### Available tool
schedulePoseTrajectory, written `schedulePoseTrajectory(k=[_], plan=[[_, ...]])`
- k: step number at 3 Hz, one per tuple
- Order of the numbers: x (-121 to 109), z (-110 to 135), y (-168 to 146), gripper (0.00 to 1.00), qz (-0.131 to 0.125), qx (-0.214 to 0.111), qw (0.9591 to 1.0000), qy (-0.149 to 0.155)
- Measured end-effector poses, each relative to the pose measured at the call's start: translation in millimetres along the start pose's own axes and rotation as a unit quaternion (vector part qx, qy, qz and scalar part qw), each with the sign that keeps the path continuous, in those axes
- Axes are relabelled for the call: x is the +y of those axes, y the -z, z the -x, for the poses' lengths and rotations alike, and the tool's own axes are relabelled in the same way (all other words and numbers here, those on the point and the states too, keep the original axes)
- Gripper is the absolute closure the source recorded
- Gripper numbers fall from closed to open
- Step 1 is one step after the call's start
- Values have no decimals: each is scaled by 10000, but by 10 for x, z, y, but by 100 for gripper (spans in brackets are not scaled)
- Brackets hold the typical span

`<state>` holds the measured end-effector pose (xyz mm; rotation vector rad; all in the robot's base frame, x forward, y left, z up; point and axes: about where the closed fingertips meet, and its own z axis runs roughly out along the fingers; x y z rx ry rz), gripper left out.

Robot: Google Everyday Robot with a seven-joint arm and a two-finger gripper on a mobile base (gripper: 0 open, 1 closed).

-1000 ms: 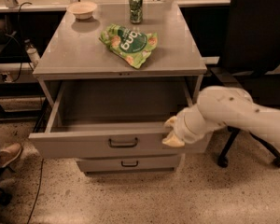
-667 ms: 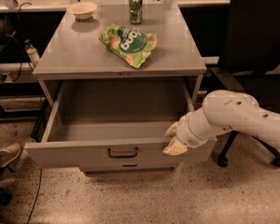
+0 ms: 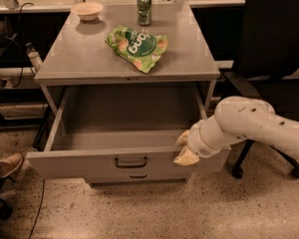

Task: Open top drawer

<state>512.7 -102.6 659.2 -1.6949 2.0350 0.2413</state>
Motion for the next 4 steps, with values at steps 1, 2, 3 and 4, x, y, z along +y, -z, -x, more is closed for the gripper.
schedulePoseTrajectory(k=[1, 2, 3, 4], plan=[[0, 0, 0, 69, 1, 0, 10000, 1], [5, 4, -5, 46, 7, 1, 10000, 6], [-7, -1, 46, 16, -15, 7, 10000, 0], [-79, -30, 339, 0, -138, 42, 9999, -32]])
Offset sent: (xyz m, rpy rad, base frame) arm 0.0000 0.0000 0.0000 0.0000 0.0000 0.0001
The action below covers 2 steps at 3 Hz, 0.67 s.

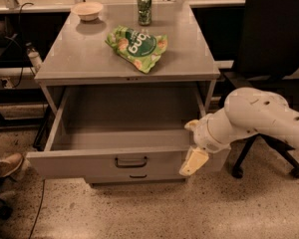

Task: Open top drawer

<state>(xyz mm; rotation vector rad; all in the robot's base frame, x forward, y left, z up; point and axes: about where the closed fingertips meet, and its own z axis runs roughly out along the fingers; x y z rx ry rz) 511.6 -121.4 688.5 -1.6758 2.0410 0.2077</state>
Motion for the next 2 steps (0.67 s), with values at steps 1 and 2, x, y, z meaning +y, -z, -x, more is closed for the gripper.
schedulePoseTrajectory(k=[1, 2], plan=[[-107, -20, 300, 0, -104, 11, 9999, 60], [-233, -219, 676, 0, -241, -91, 9997, 1]])
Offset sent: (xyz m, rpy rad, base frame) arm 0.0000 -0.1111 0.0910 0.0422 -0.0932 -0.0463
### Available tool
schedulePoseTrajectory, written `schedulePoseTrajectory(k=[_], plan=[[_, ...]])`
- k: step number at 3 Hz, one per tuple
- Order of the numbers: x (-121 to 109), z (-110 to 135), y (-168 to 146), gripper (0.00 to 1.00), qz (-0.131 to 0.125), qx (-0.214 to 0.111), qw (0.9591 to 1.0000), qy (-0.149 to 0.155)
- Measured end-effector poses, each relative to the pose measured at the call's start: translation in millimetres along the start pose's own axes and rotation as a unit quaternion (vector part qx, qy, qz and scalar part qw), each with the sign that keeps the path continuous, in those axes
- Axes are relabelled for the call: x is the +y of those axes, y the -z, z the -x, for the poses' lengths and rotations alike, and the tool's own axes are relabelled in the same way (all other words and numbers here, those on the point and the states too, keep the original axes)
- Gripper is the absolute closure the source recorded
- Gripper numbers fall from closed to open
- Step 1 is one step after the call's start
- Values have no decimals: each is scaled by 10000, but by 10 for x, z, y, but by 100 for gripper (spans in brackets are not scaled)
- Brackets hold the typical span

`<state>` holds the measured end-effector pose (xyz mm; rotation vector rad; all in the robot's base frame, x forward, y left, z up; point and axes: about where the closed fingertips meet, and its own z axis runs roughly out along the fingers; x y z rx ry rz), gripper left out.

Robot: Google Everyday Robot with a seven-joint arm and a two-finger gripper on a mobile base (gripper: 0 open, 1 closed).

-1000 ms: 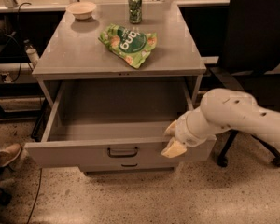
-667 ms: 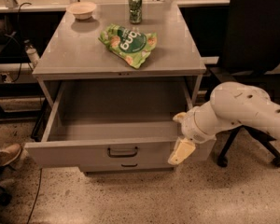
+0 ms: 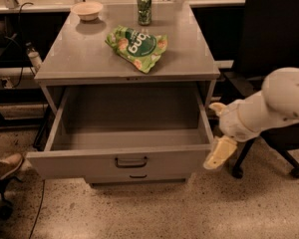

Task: Open top drawer

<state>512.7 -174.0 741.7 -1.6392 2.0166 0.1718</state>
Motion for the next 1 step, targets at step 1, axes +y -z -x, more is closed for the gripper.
schedulePoseTrajectory(k=[1], plan=[[-199, -256, 442, 0, -263, -46, 9995, -169]])
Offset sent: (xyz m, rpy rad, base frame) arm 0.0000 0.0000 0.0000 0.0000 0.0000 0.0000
